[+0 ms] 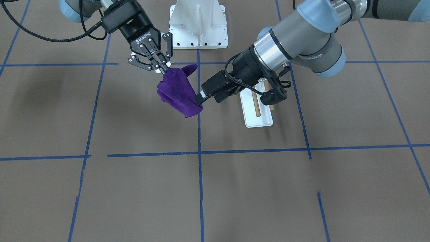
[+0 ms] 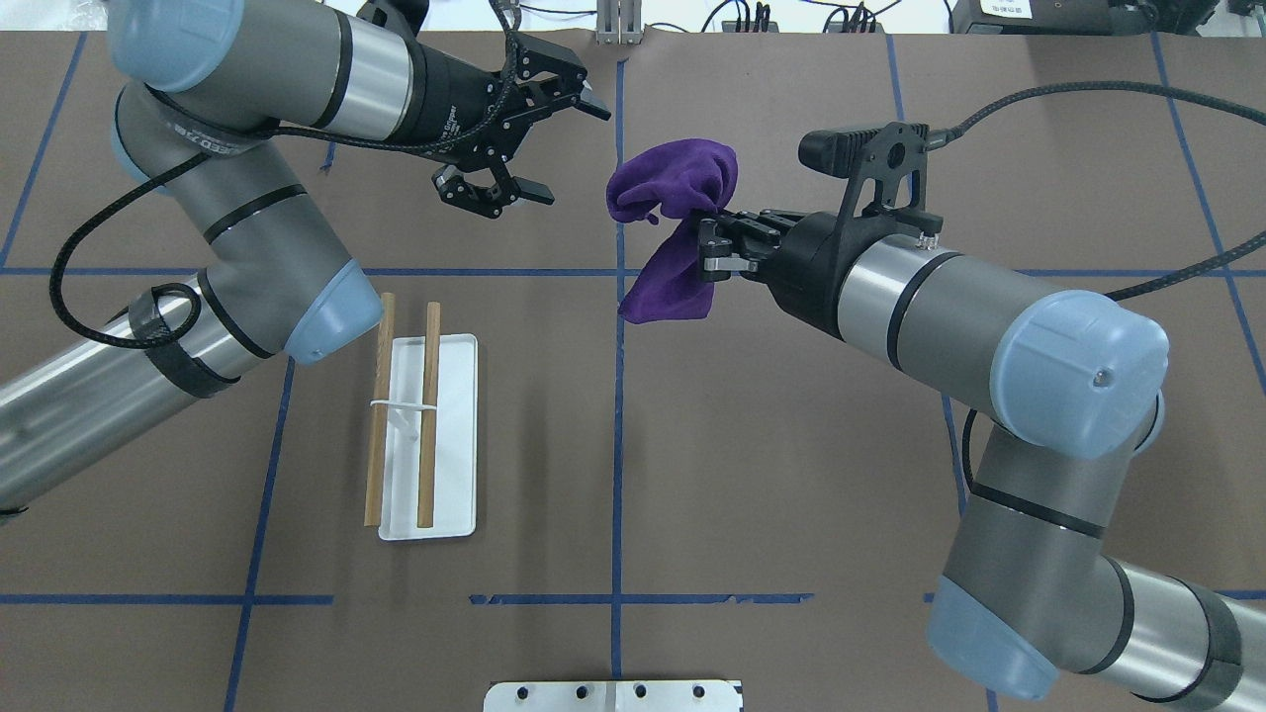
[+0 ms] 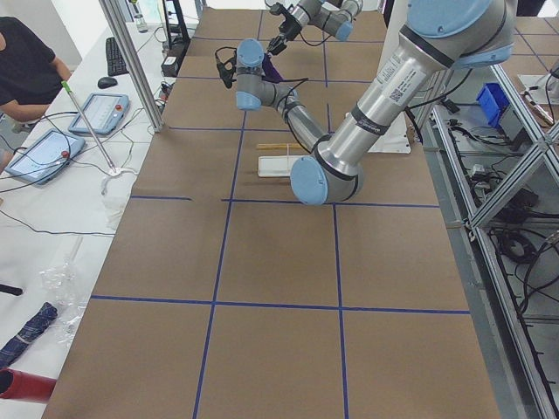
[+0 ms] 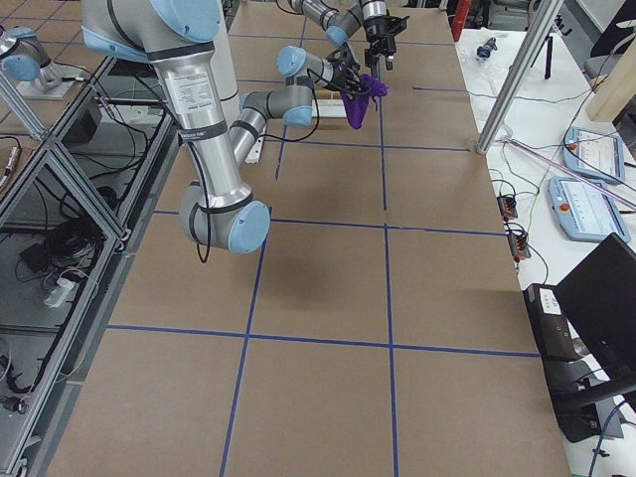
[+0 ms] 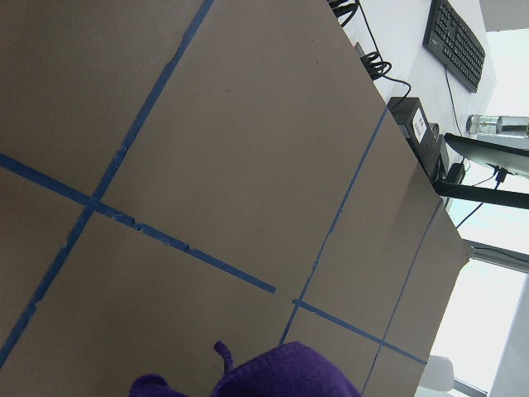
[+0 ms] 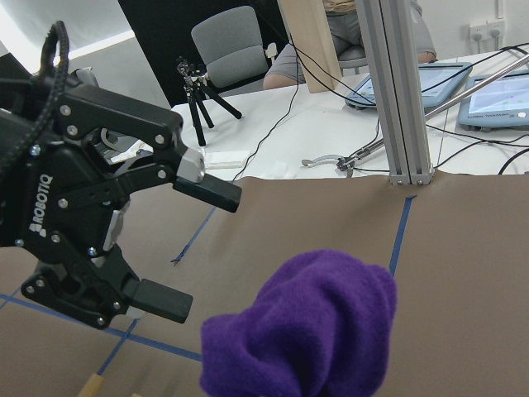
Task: Hang towel on rack
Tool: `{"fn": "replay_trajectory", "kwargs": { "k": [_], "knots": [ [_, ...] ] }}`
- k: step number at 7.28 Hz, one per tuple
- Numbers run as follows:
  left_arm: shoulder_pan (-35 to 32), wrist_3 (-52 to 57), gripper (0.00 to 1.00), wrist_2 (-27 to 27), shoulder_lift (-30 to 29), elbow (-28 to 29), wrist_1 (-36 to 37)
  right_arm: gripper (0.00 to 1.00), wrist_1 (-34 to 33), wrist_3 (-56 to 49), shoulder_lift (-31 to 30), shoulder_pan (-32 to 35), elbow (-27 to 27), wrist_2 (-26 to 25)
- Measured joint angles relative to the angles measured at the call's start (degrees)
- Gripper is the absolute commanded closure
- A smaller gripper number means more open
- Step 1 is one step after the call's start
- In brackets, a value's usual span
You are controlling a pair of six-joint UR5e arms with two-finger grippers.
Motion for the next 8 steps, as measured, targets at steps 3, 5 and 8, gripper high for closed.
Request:
{"fn": "replay_trajectory", "kwargs": {
  "k": [3,5,8],
  "knots": [
    [2.1,-0.07,0.08,0.03,-1.47,0.73,-0.02,1.0,0.0,-0.04,0.12,-0.12,0.66,-0.24],
    [3.04,-0.12,0.67,0.02,-1.67,0.74,-0.26,1.0,0.0,-0.01,0.13,-0.12,0.75,-0.27],
    [3.19,-0.16,1.0,-0.09,-1.81,0.64,-0.65,1.0,0.0,0.0,0.13,-0.12,0.77,-0.33]
  ]
}}
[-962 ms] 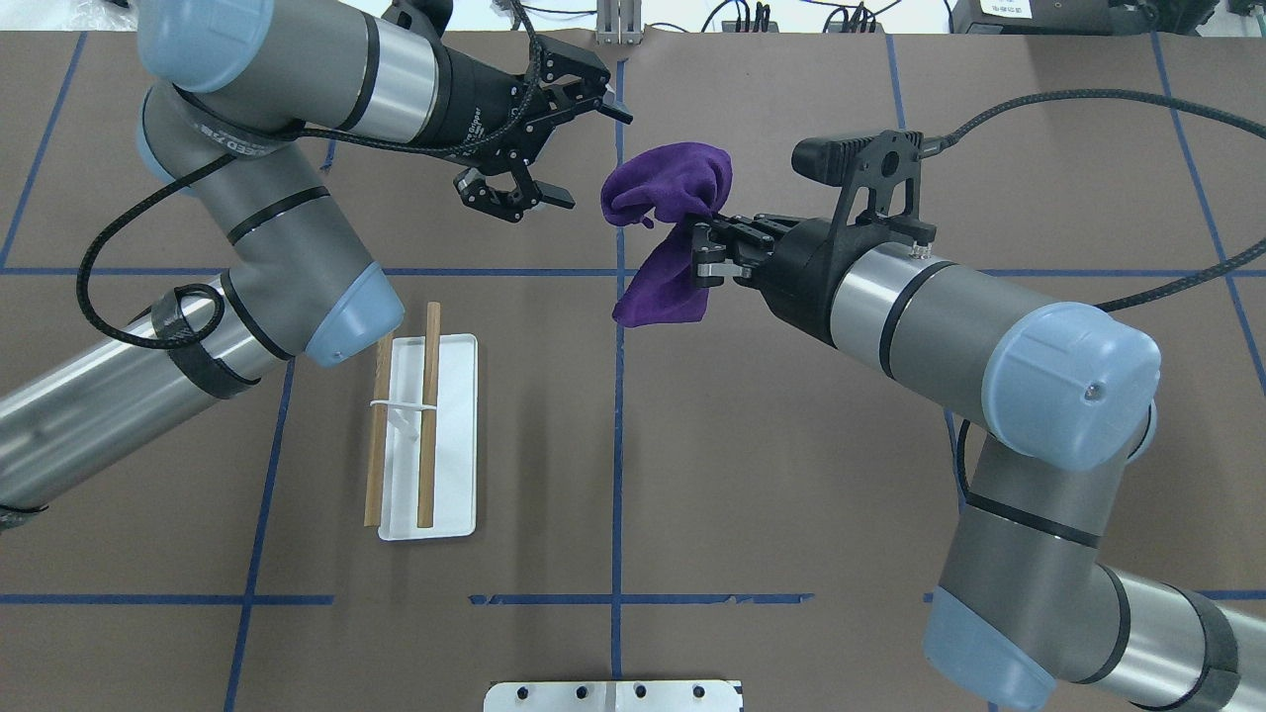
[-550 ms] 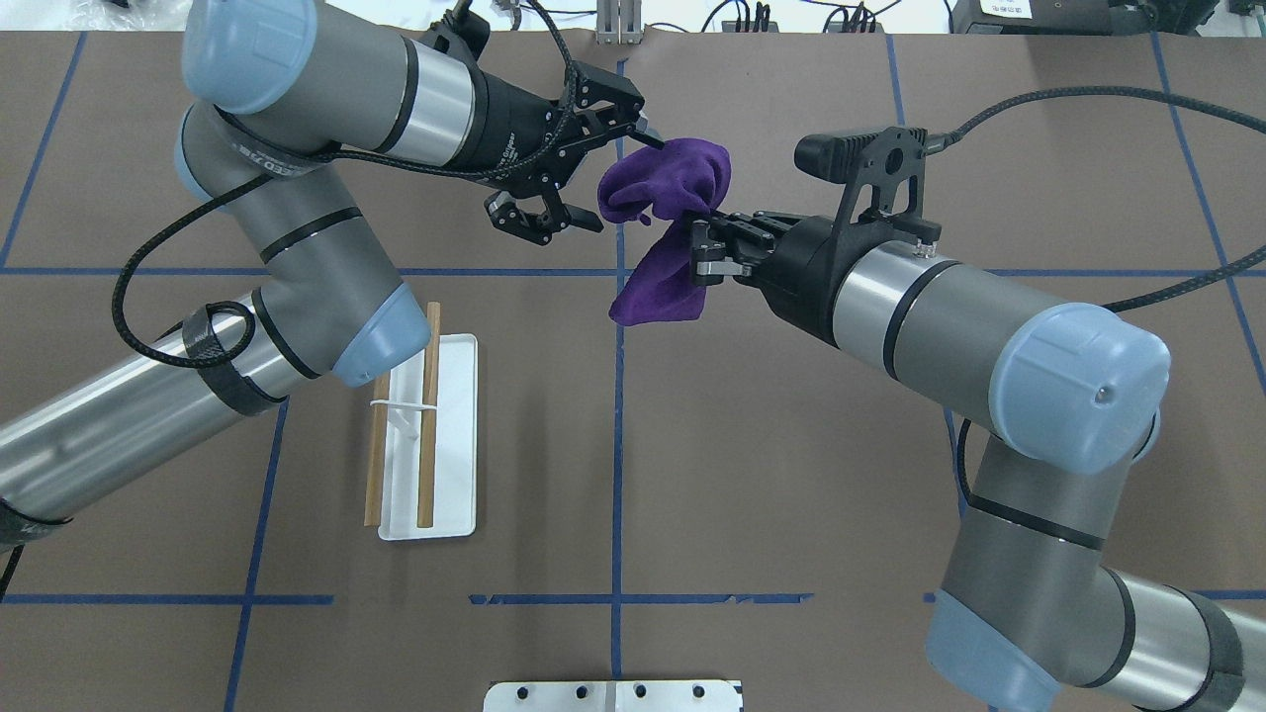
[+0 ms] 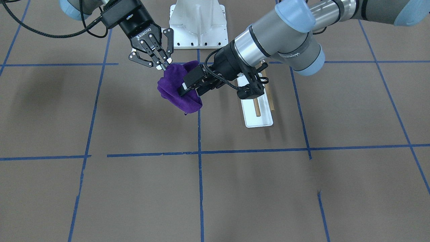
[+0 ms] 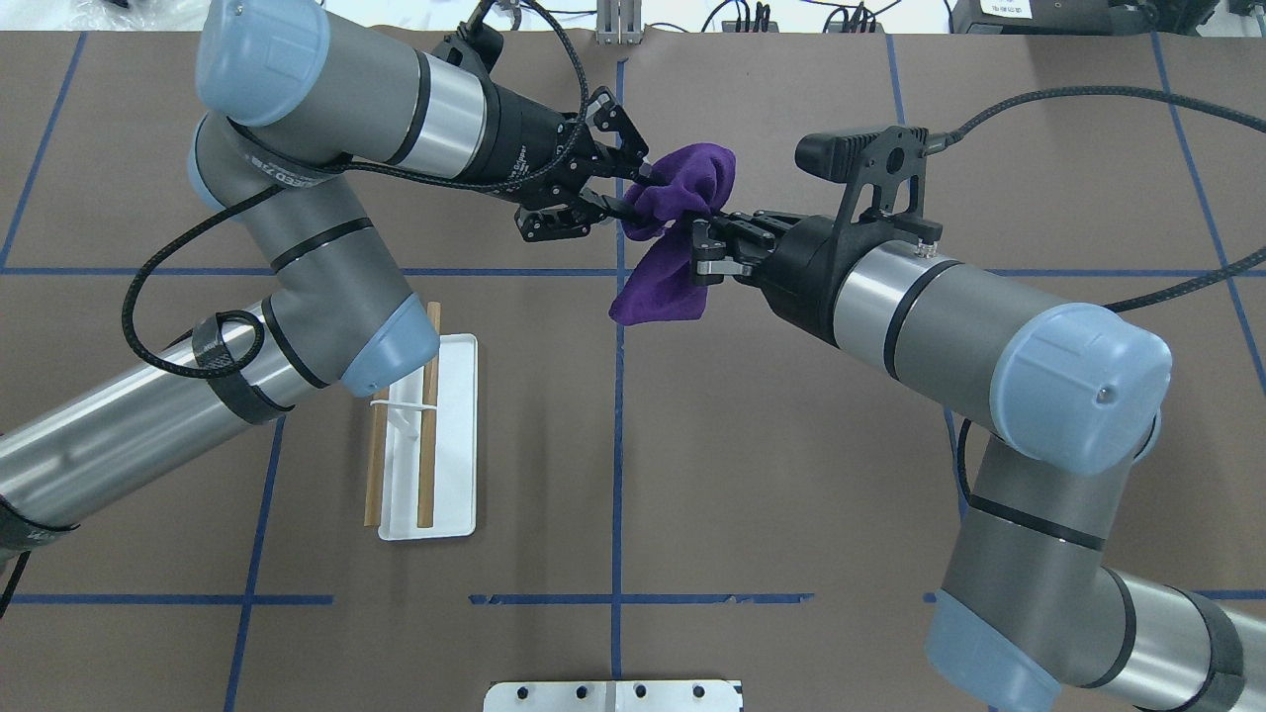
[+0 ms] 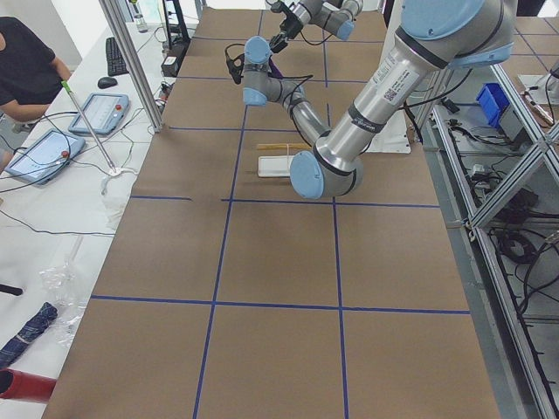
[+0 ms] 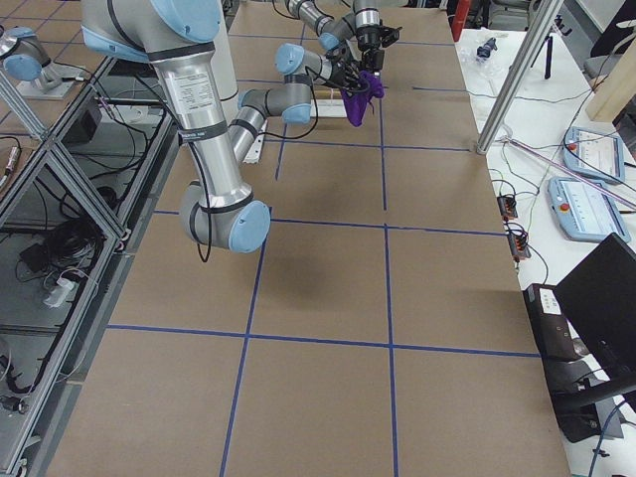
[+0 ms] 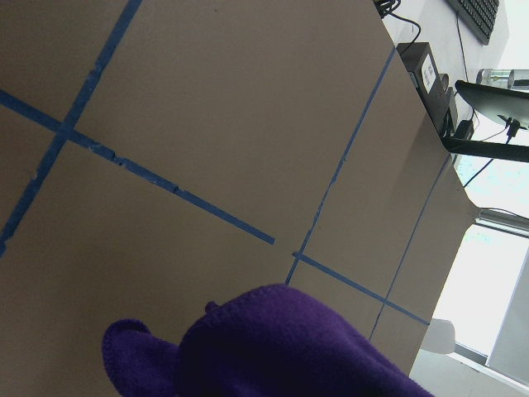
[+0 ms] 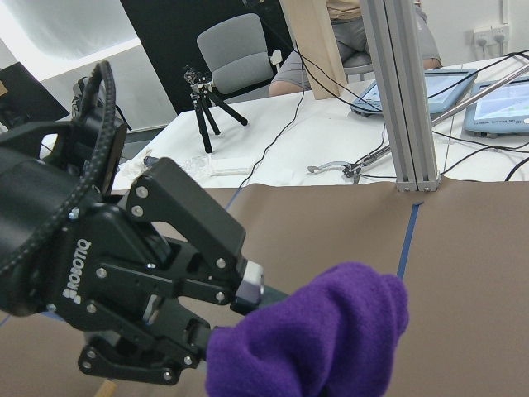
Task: Hang towel on rack
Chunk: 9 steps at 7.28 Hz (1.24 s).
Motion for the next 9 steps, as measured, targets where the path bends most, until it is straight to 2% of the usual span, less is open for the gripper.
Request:
{"fn": "replay_trajectory", "kwargs": {
  "k": [3,4,9],
  "knots": [
    [-0.26,-0.24,1.0,-0.11,0.14,-0.31,-0.68,1.0,0.02,0.0,0.04,0.0,0.12,0.07],
    [-0.45,-0.38,1.0,-0.14,0.16,-0.34,-0.73,0.01,0.01,-0.02,0.02,0.0,0.25,0.08],
    [-2.16,-2.01,1.0,-0.52,0.09,-0.35,-0.68,0.0,-0.7,0.54,-2.02,0.23,1.48,1.92]
  ]
}}
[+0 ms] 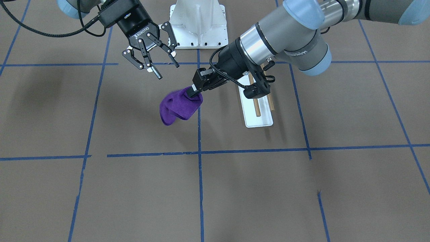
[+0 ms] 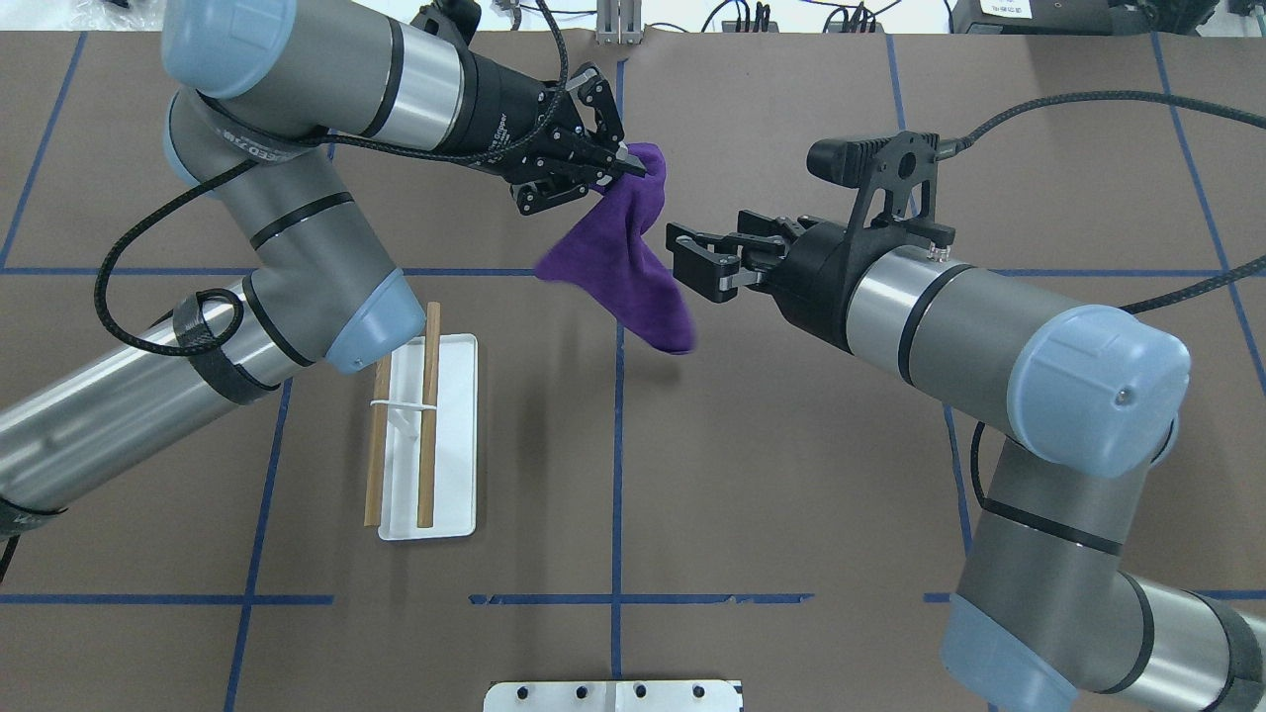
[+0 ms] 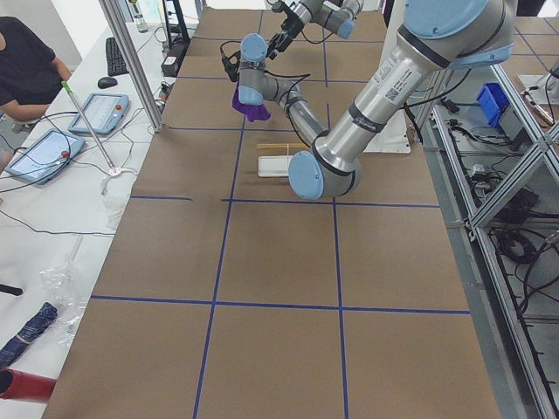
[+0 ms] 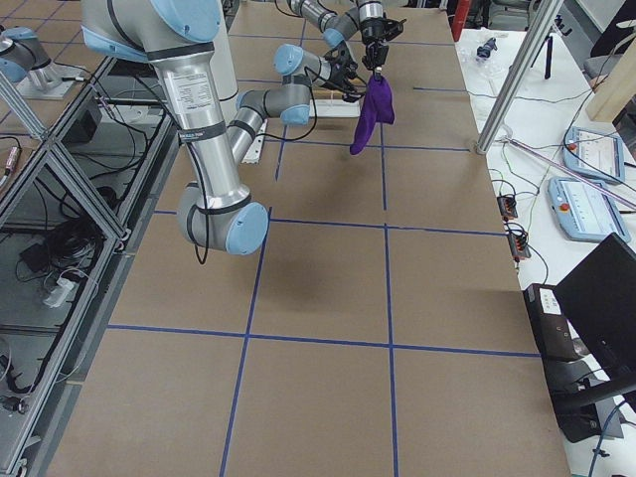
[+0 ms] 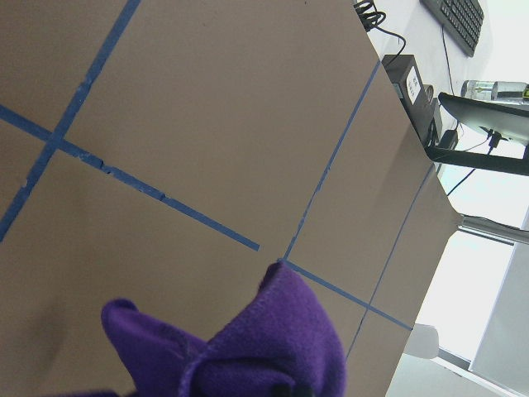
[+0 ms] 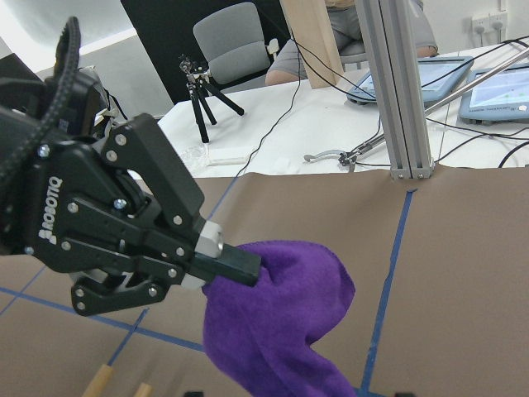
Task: Hang towel on rack
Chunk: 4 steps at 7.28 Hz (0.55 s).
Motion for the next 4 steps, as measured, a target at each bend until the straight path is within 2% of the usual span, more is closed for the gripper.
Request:
{"fn": "replay_trajectory", "kwargs": {
  "k": [2,4],
  "knots": [
    [-0.28,-0.21,1.0,0.05,-0.22,0.0,0.1,0.0,-0.11,-0.44,-5.45,1.96,2.61,6.4],
    [-0.19,-1.06,1.0,0.82,-0.89,-0.8,0.52,0.0,-2.23,-1.81,-11.28,13.01,3.74,20.71]
  ]
}}
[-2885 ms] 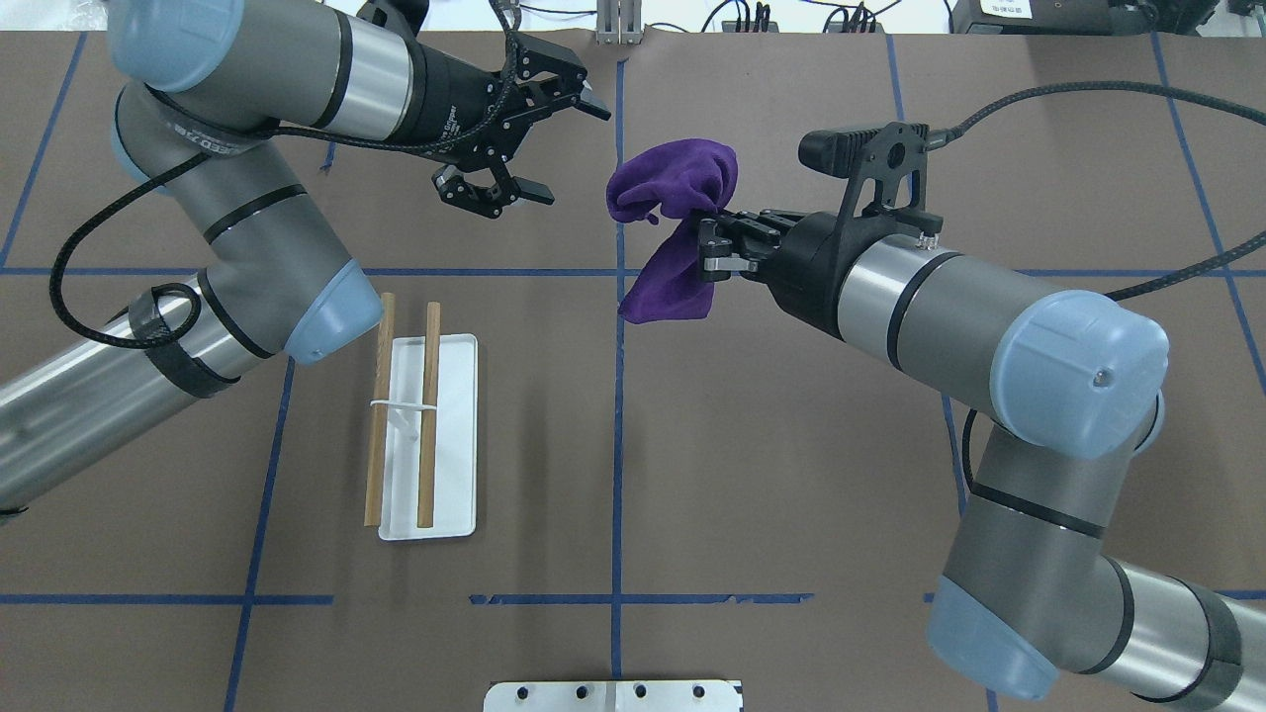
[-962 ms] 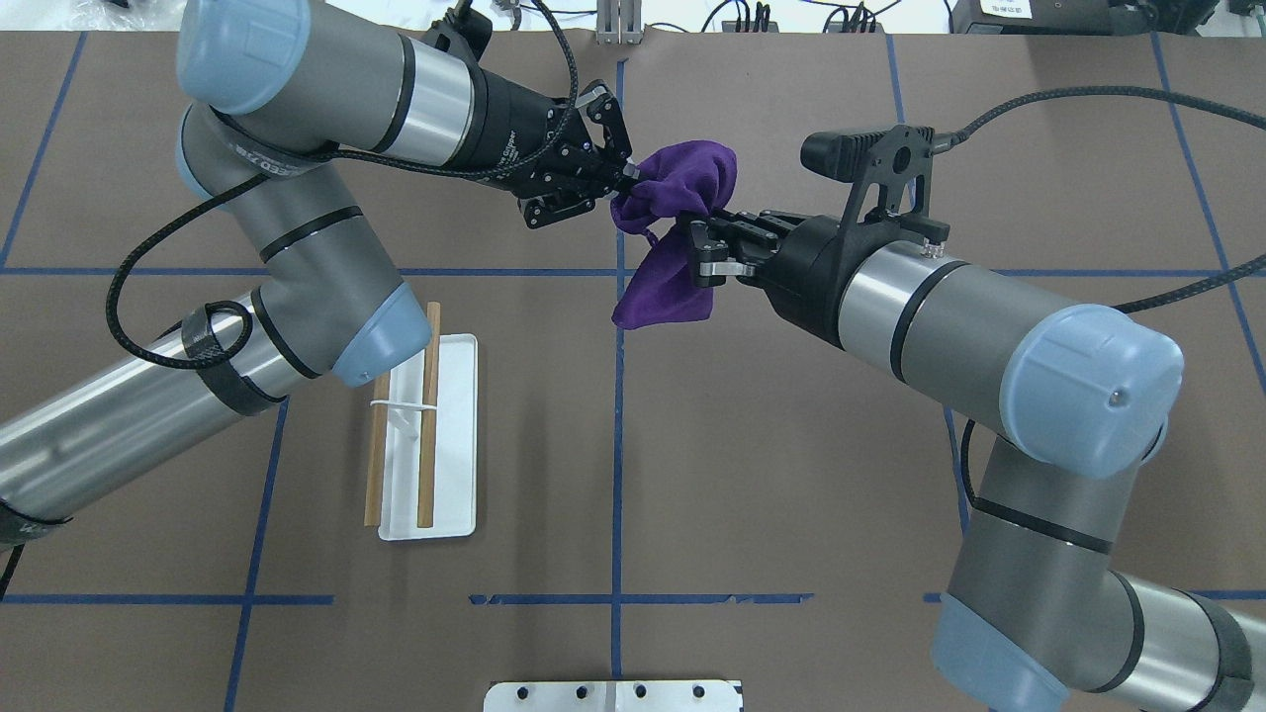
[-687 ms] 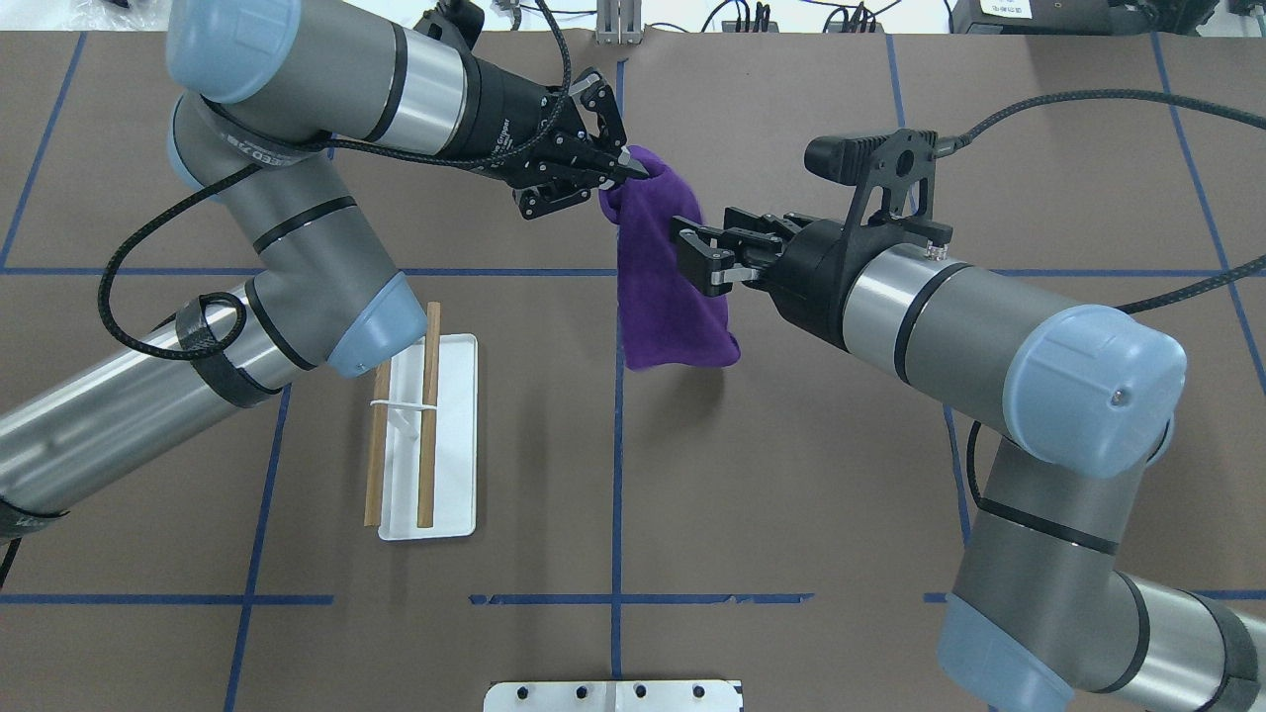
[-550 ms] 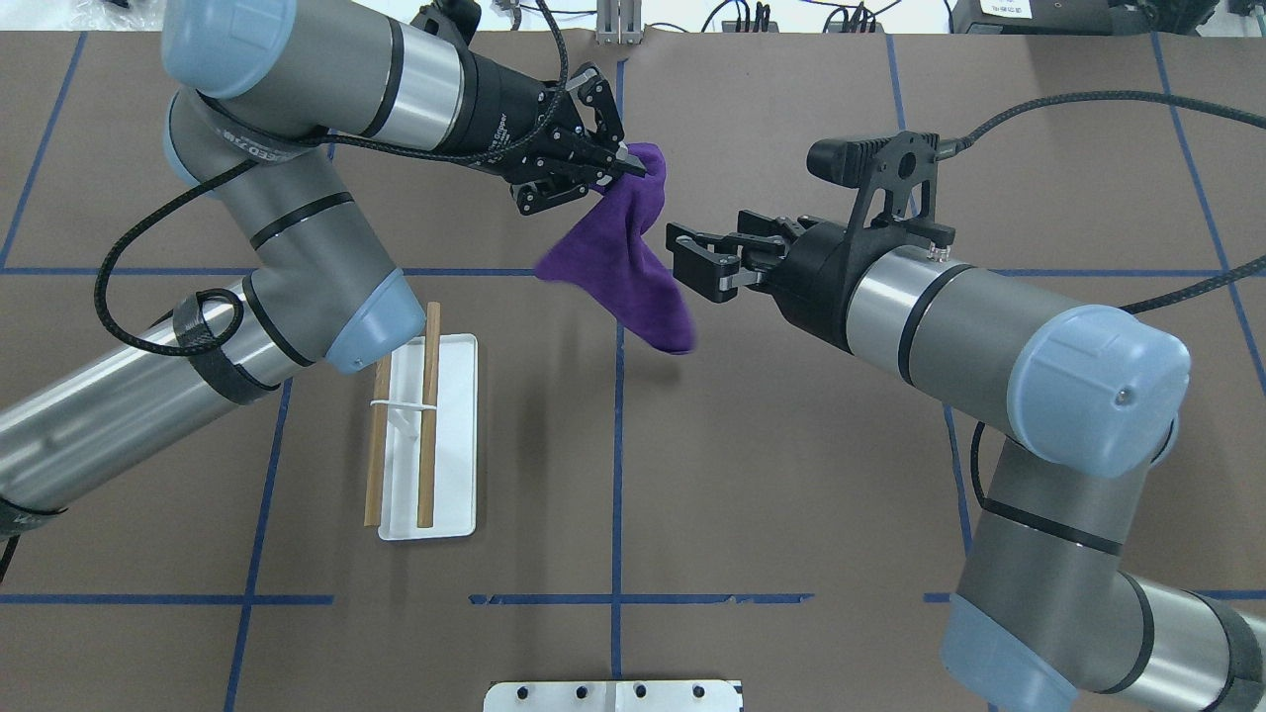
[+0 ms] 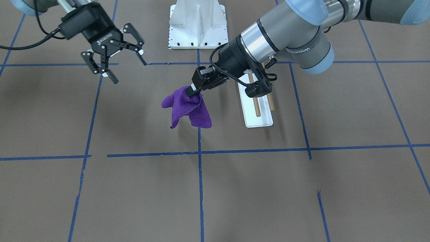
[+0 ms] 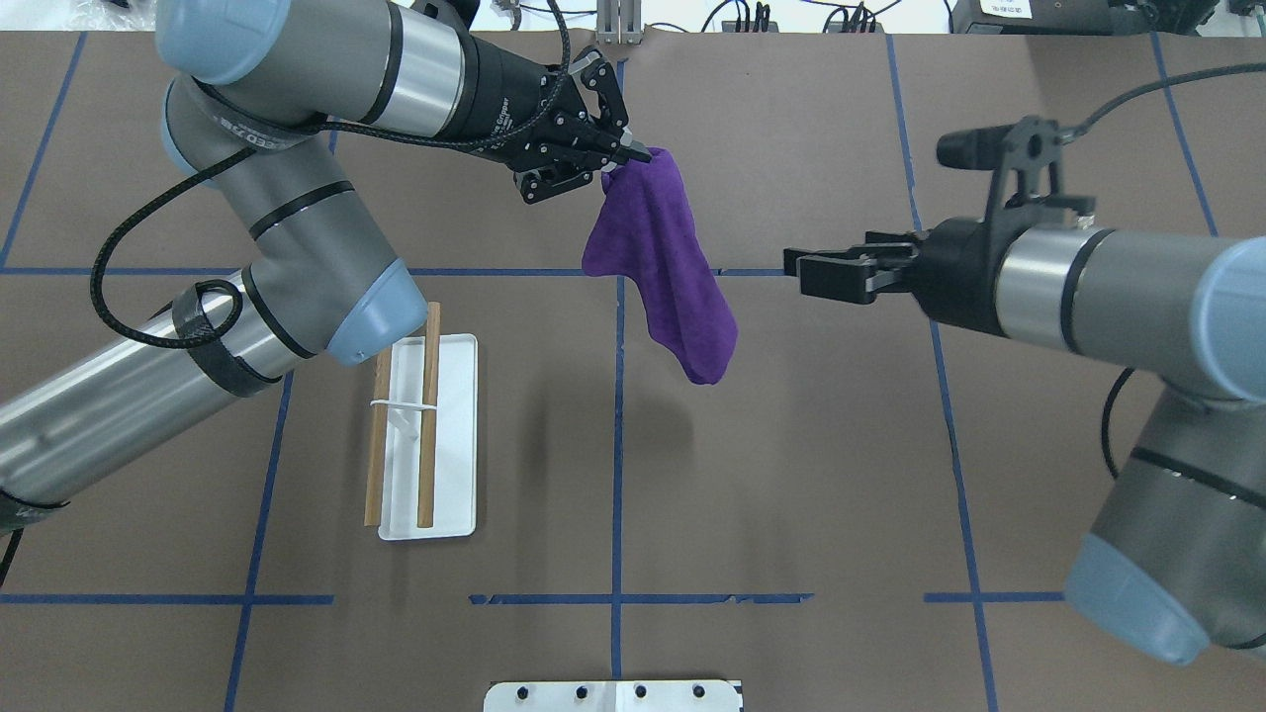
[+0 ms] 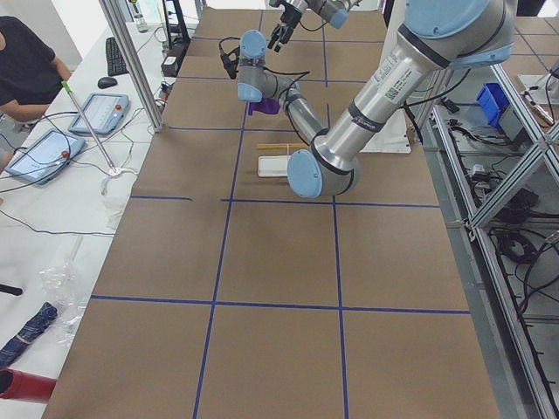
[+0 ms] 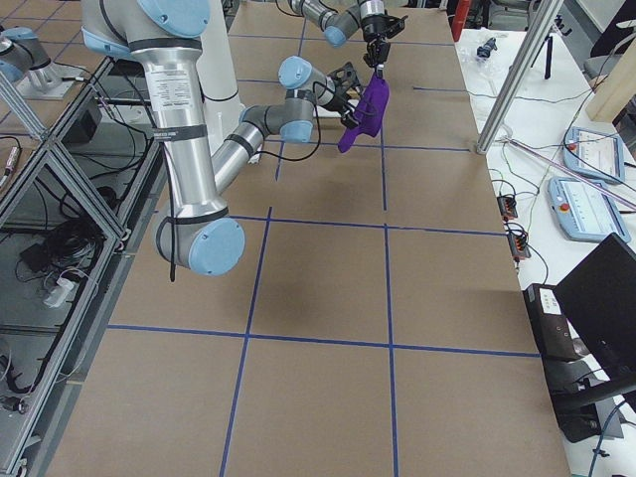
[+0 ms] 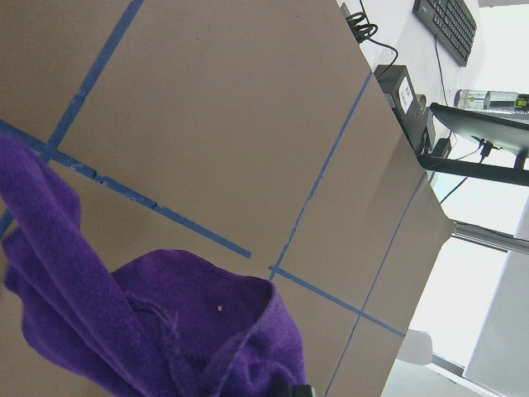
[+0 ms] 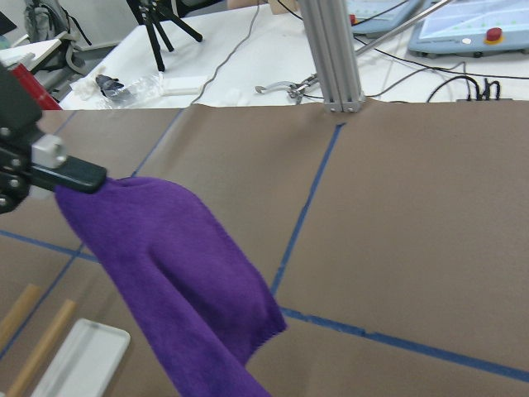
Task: Hang towel on rack
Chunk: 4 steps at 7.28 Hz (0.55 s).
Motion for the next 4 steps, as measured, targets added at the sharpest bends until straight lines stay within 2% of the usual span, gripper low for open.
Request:
{"fn": "replay_trajectory", "kwargs": {
  "k": [2,4],
  "knots": [
    [0.11,1.12,1.0,4.7,-0.16,-2.78,1.53,0.0,-9.3,-9.24,-2.86,13.22,0.17,14.09],
    [0.9,6.38,1.0,13.24,0.32,-8.29,6.03,0.0,-23.17,-19.08,-3.33,21.34,0.26,19.39]
  ]
}}
